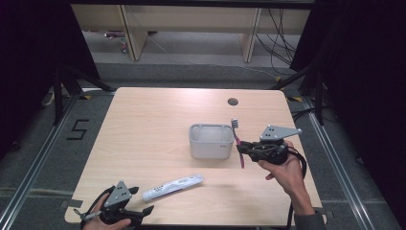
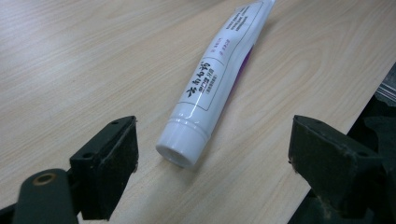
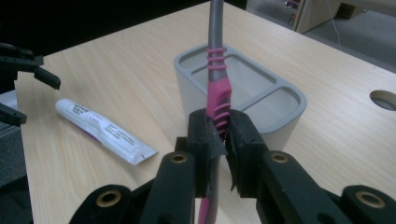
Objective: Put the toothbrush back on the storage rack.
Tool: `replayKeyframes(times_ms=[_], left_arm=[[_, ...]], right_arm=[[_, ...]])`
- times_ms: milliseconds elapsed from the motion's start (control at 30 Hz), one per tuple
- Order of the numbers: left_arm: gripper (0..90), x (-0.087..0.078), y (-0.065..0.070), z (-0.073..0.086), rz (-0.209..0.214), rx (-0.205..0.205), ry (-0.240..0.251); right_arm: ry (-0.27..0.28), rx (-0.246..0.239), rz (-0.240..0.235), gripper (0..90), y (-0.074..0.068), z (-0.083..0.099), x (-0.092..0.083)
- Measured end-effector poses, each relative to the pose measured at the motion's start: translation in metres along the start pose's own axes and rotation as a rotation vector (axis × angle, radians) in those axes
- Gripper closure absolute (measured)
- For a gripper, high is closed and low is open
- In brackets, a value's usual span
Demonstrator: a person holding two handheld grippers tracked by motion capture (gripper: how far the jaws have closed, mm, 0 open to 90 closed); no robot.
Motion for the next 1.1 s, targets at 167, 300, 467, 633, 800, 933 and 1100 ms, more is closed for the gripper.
replayKeyframes(times_ms=[167,300,467,633,800,933,1100], left_arm=[[15.5,-0.001,0.0,0.0,-0.002,0.0,-0.01],[15.6,-0.001,0.0,0.0,-0.002,-0.001,-0.011],[15.5,-0.001,-0.001,0.0,0.0,0.002,-0.015],[15.6,-0.001,0.0,0.0,-0.001,-0.001,-0.011],[15.5,-0.002,-0.003,0.001,-0.011,0.014,-0.028],[15.5,-0.001,-0.001,0.001,0.001,0.006,-0.014],[15.5,0.0,0.0,0.0,0.002,-0.004,-0.006]], right_arm=[[0.039,0.005,0.019,80.3,0.002,-0.005,0.0],[0.066,-0.009,0.033,80.3,0.006,-0.011,-0.002],[0.077,0.016,0.02,80.3,0.008,-0.013,-0.004],[0.102,0.038,0.03,80.3,0.011,-0.016,-0.006],[0.121,0.051,0.035,80.3,0.013,-0.026,-0.007],[0.152,0.062,0.019,80.4,0.017,-0.034,-0.004],[0.168,0.075,0.041,80.3,0.022,-0.039,-0.002]])
Point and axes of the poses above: each handheld gripper's, and its own axes: x roughly forward along the jaws, z roughly out of its underside, y roughly to its right, the point moved 6 cm from there along x, roughly forward along the jaws, and after that the axes turned 1 degree about -x, right-handed, at the moved point
